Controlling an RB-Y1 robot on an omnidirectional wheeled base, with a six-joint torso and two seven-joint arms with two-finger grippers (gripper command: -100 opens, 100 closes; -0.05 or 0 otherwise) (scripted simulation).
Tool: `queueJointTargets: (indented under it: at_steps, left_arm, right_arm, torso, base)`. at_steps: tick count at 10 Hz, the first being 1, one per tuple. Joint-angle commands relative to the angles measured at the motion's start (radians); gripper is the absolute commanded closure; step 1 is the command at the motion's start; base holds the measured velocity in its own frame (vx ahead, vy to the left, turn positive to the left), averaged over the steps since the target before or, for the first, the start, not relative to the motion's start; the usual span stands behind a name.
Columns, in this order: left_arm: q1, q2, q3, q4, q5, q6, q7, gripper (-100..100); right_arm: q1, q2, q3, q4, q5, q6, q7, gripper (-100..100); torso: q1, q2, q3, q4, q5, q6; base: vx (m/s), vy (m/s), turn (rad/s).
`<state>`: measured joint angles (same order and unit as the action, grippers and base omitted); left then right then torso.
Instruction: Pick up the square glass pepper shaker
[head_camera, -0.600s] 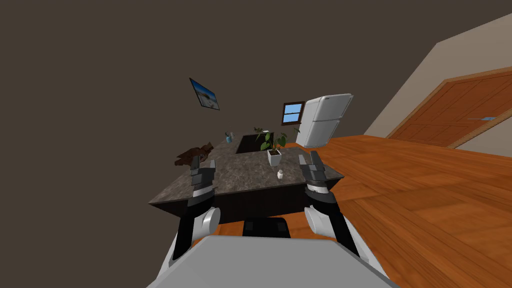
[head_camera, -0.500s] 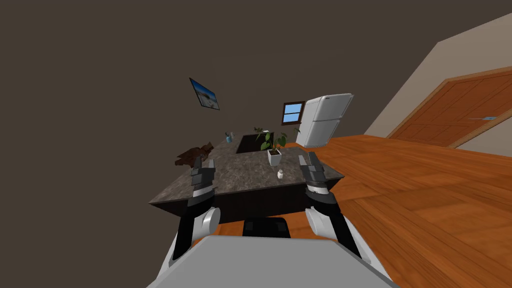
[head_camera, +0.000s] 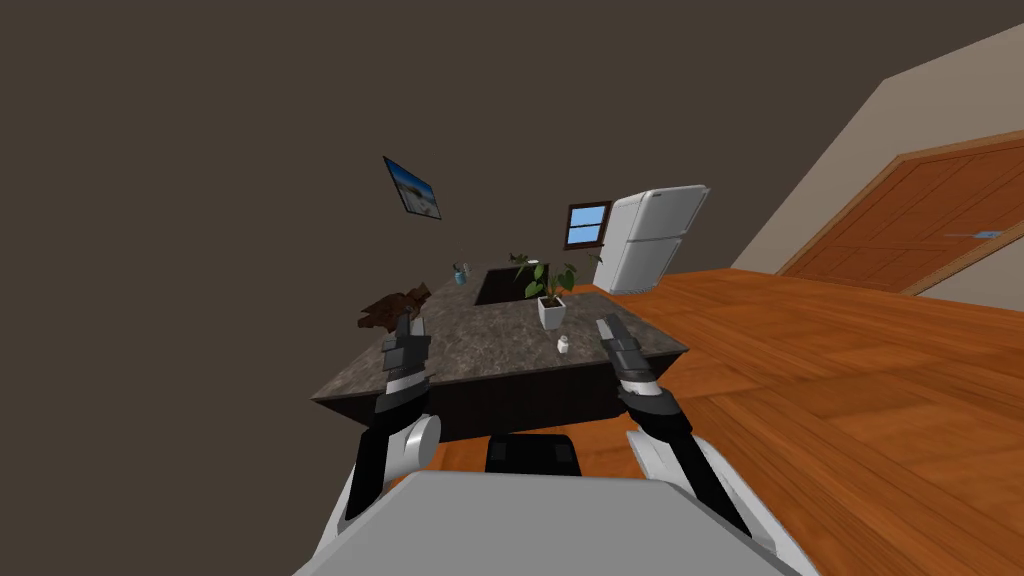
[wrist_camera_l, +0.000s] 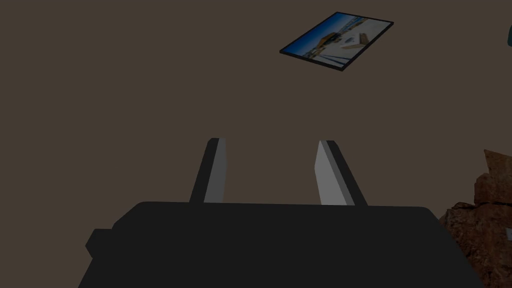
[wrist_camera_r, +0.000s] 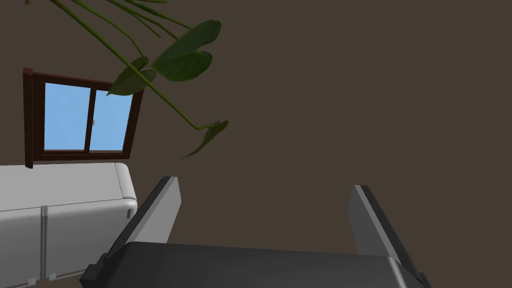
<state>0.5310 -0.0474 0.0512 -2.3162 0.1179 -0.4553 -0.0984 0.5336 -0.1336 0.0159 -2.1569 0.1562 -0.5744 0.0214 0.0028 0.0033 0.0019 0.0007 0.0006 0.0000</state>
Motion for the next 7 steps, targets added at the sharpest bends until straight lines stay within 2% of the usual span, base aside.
queueJointTargets:
  at_steps: [1,7]
  left_arm:
    - [0.0,0.0,0.0,0.0,0.0,0.0,0.0,0]
    - [0.0,0.0,0.0,0.0,0.0,0.0,0.0,0]
  right_arm:
    - [0.01,-0.045,-0.013,0.028,0.021,0.008,0.014,-100]
    - [0.062,-0.225,-0.05,0.131,0.119,0.067,0.07,-100]
  torso:
    - [0.0,0.0,0.0,0.0,0.0,0.0]
    - [0.001,0.0,0.0,0.0,0.0,0.0]
  base:
    - [-0.062,0.055,0.022]
    - [-0.052,0.068,0.042]
